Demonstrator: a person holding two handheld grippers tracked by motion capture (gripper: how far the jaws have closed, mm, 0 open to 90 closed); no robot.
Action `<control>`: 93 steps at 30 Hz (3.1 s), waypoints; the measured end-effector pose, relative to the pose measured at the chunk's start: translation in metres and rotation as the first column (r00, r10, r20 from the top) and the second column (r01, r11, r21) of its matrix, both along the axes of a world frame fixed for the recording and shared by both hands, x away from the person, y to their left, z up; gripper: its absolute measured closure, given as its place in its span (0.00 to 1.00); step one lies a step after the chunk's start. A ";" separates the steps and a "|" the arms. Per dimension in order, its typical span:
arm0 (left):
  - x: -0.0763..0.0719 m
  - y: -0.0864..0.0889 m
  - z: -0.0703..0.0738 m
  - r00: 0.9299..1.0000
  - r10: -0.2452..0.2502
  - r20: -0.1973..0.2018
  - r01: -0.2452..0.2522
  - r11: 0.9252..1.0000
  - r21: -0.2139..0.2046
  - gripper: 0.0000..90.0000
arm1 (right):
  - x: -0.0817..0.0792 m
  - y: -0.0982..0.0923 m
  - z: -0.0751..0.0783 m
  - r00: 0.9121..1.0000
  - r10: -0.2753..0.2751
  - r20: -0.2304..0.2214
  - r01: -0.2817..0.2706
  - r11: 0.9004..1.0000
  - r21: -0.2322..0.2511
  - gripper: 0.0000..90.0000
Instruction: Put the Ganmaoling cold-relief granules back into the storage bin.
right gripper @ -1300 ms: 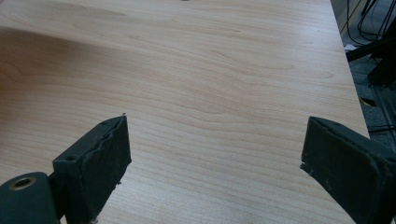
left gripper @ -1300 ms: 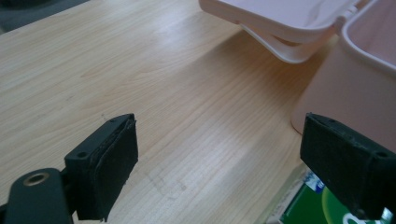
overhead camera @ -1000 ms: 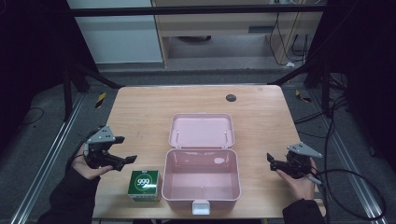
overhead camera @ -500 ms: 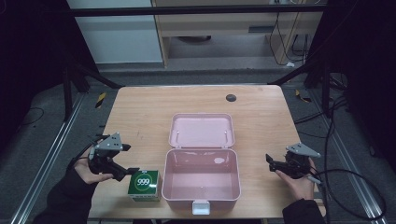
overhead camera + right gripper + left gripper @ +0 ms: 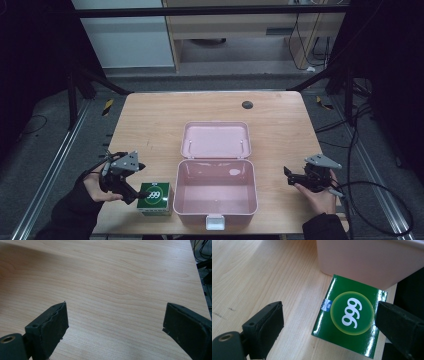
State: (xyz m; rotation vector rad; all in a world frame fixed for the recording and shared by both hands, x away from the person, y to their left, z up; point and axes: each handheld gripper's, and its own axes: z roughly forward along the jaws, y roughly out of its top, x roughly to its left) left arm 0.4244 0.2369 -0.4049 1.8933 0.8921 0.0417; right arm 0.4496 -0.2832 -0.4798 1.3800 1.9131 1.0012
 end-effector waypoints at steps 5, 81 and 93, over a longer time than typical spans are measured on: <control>-0.003 -0.004 -0.002 1.000 -0.012 -0.008 0.012 1.000 -0.002 0.06 | 0.000 0.000 0.000 1.000 0.007 0.001 -0.007 1.000 -0.005 0.07; -0.018 -0.054 -0.063 0.991 -0.006 -0.131 0.002 1.000 -0.027 0.09 | 0.003 0.006 -0.010 0.996 0.050 -0.068 -0.054 0.997 -0.052 0.04; -0.020 -0.049 -0.059 0.991 -0.004 -0.132 0.001 1.000 -0.026 0.15 | 0.004 0.006 -0.010 0.996 0.053 -0.067 -0.057 0.997 -0.061 0.04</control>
